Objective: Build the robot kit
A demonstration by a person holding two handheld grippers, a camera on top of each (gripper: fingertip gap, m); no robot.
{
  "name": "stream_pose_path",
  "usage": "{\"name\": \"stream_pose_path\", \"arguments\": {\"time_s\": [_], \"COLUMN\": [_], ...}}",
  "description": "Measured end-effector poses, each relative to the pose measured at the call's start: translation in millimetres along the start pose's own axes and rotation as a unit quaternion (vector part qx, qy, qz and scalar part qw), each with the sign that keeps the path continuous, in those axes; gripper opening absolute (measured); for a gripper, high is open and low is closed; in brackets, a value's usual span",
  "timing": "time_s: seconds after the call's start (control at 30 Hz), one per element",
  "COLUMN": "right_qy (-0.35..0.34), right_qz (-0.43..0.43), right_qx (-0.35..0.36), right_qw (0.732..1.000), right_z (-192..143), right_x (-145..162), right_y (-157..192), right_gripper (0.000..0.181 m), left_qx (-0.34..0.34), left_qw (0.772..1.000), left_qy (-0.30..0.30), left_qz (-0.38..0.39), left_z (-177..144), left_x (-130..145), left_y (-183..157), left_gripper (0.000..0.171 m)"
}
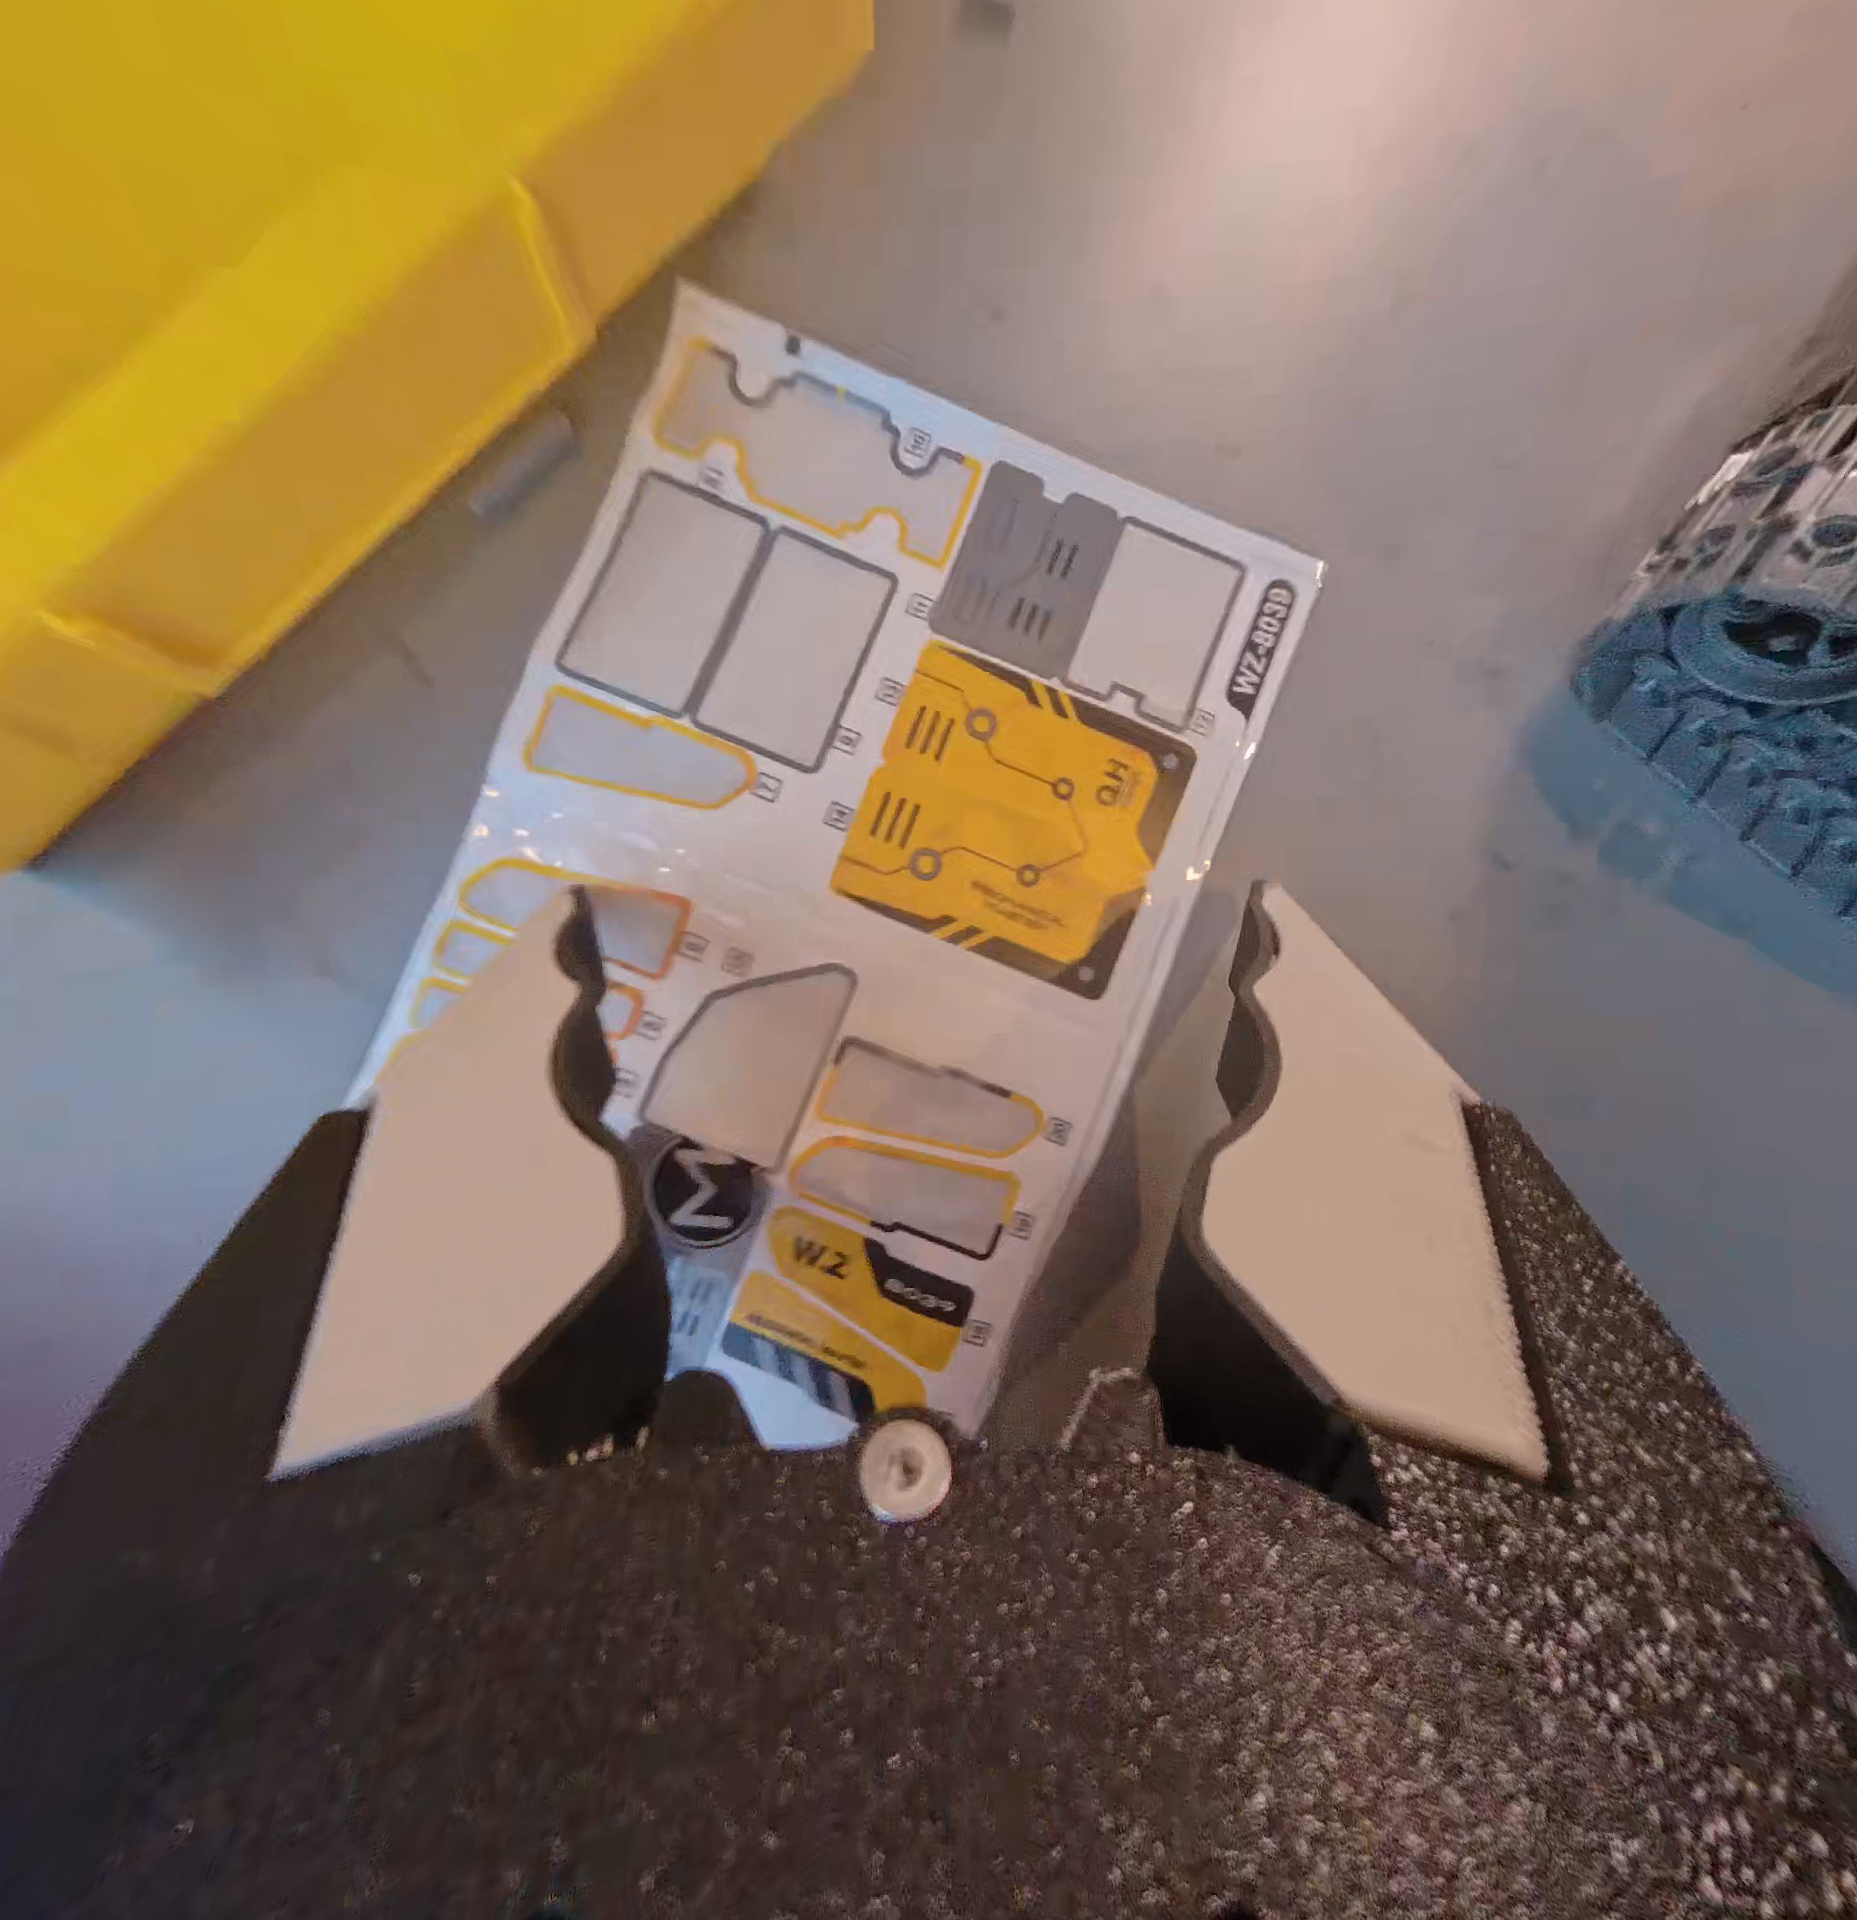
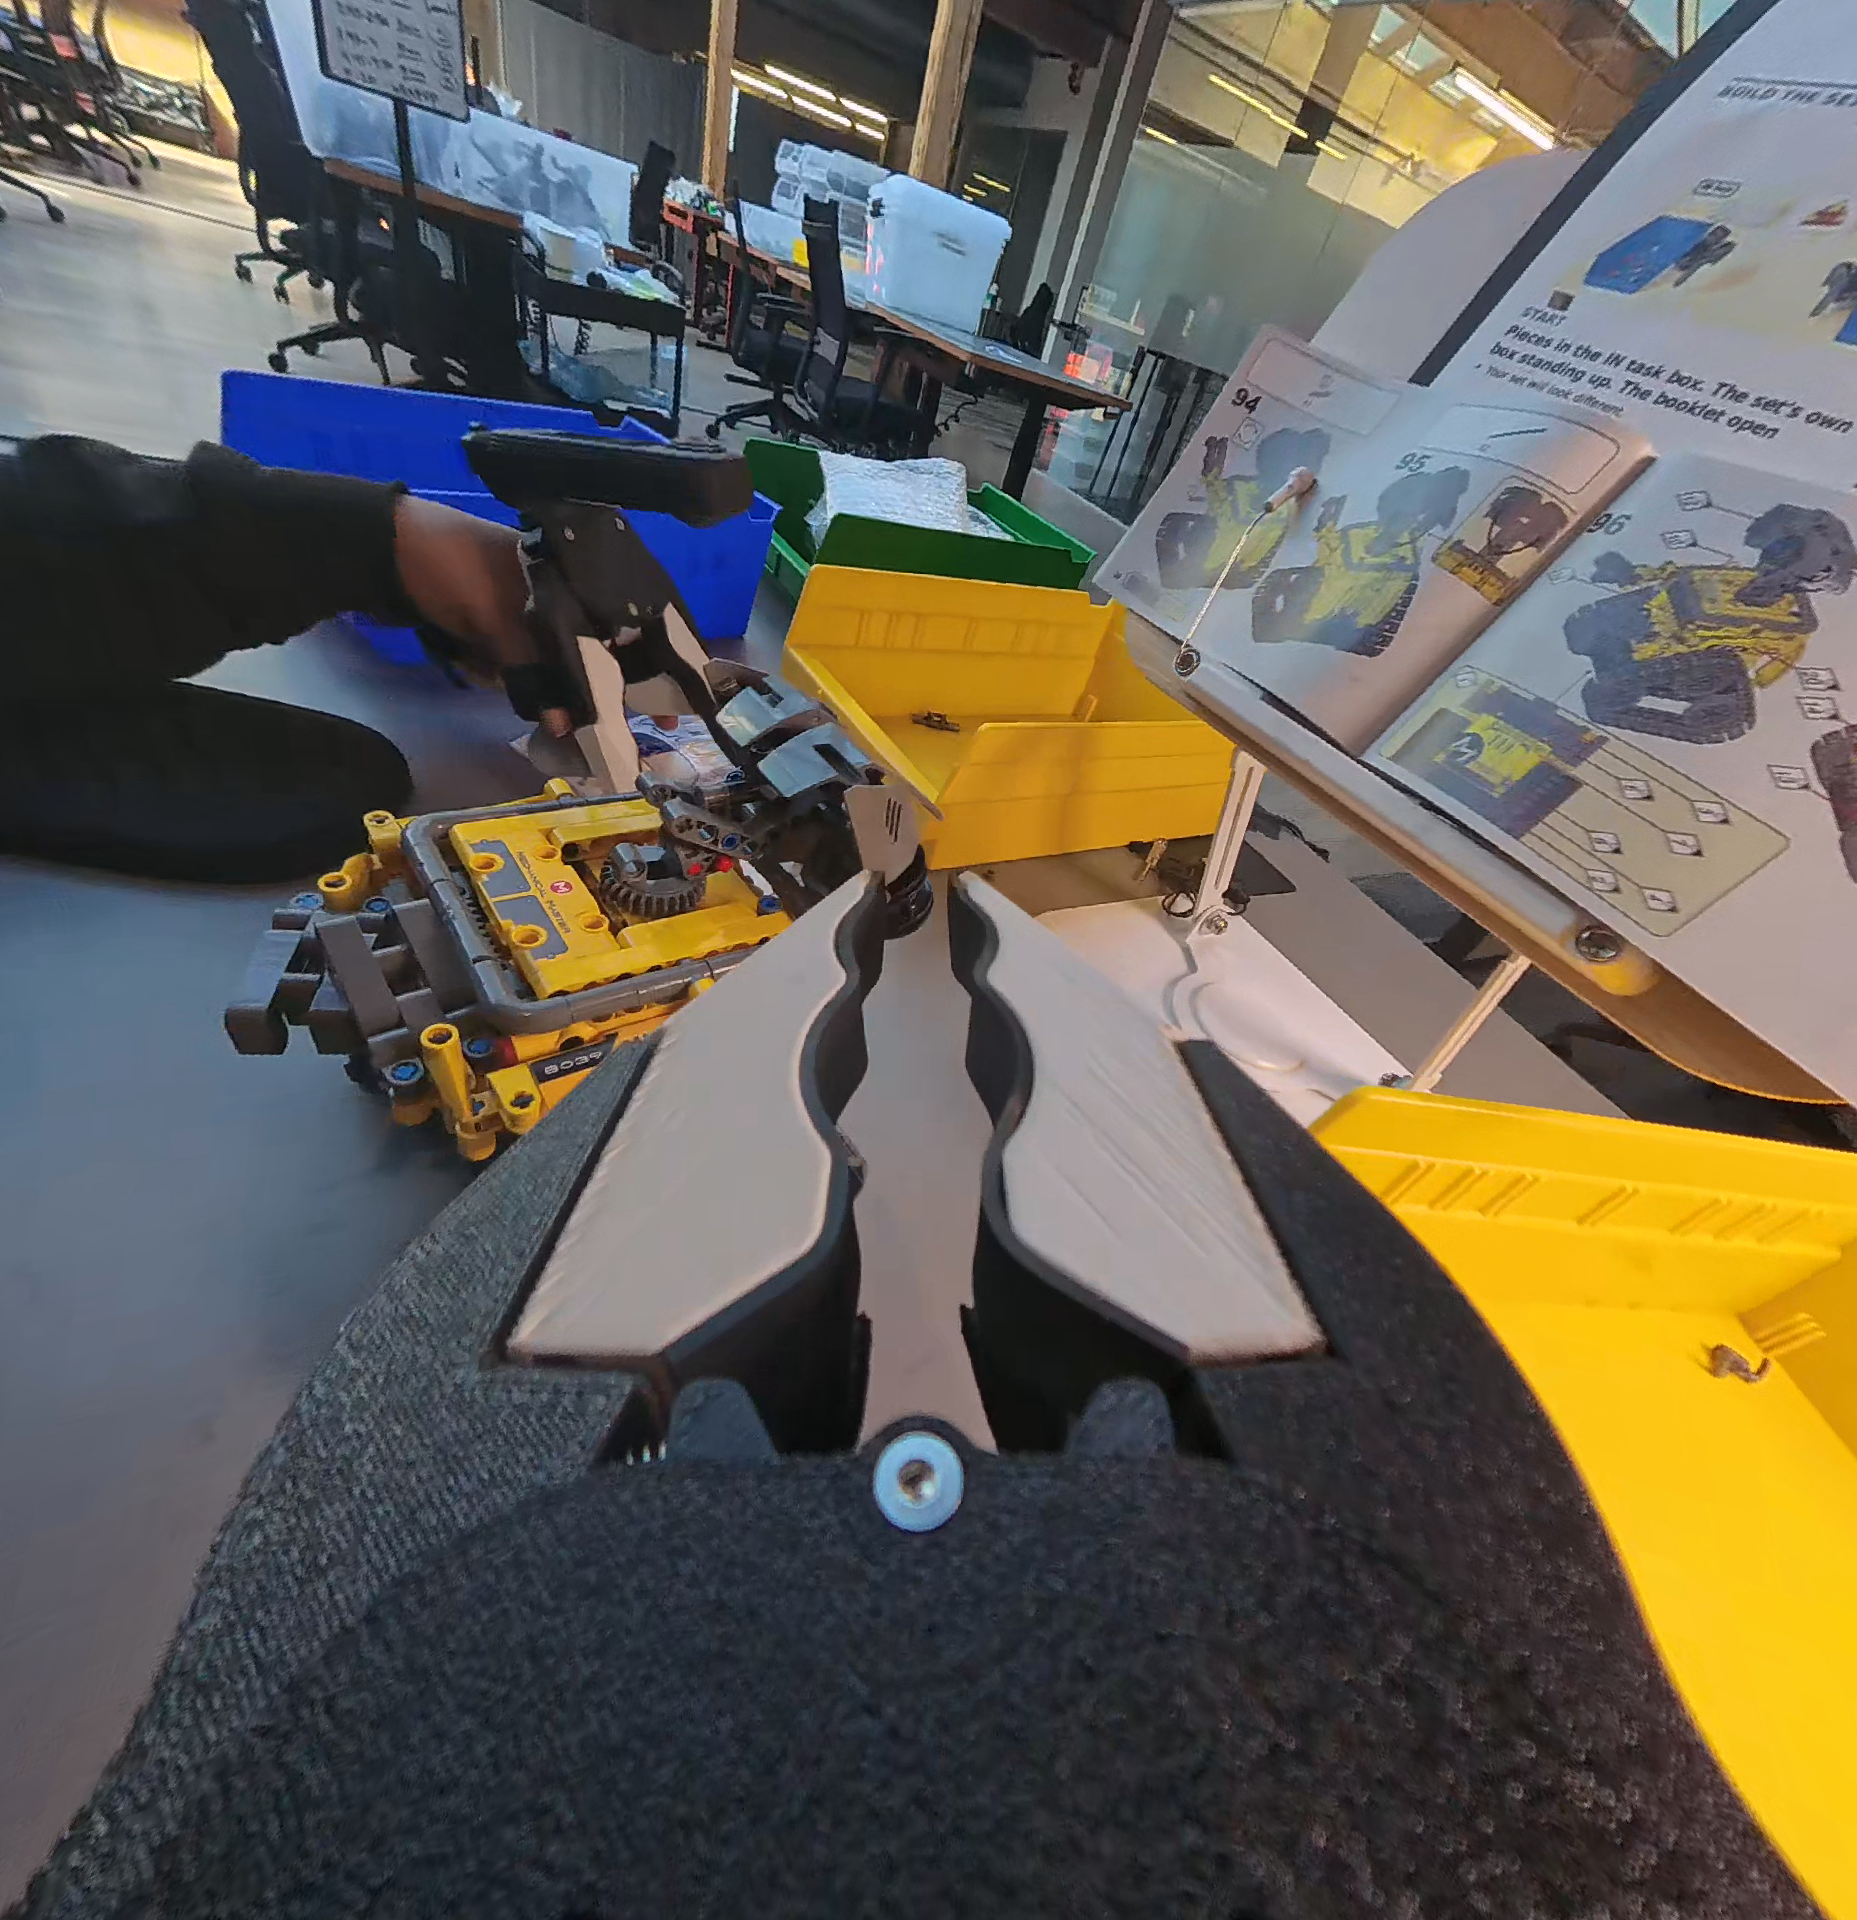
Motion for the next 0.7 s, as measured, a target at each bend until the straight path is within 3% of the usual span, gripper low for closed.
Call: {"name": "stream_pose_path", "arguments": {"time_s": [0.03, 0.17, 0.27, 0.43, 0.57, 0.7], "right_qy": [0.0, 0.008, 0.006, -0.004, -0.016, -0.039], "right_qz": [0.001, 0.015, 0.038, 0.053, 0.053, 0.046], "right_qx": [0.0, 0.012, 0.02, 0.017, 0.008, -0.015], "right_qw": [1.0, 1.0, 0.999, 0.998, 0.998, 0.998], "right_z": [-1.4, -7.6, -8.2, -6.1, -3.9, 6.1], "right_x": [1.3, 12.6, 18.0, 18.5, 11.4, -10.4], "right_y": [2.7, 4.0, -1.4, -2.1, 2.5, 10.9], "right_gripper": [0.011, 0.011, 0.011, 0.011, 0.012, 0.019], "left_qx": [-0.007, -0.001, 0.017, 0.026, 0.021, 0.027], "left_qw": [1.0, 0.999, 0.999, 0.997, 0.99, 0.967], "left_qy": [0.0, 0.01, 0.002, -0.04, -0.126, -0.243], "left_qz": [0.011, 0.036, 0.046, 0.054, 0.059, 0.076], "left_z": [-0.6, -6.4, -11.5, -26.7, -57.1, -100.0], "left_x": [1.0, 9.9, 17.0, 18.5, 7.0, -12.3], "left_y": [-0.3, -11.9, -19.6, -26.5, -29.9, -46.7], "left_gripper": [0.103, 0.078, 0.043, 0.027, 0.022, 0.025]}}
Point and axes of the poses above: each gripper's, where its closed fingertips meet, z out along the fingers, x out of its underside, y = z × x across the jaws, the point moved 6 cm from there along -z, back along the fingers, and after that the axes turned 15 degrees about -z, right-handed, at the moved point
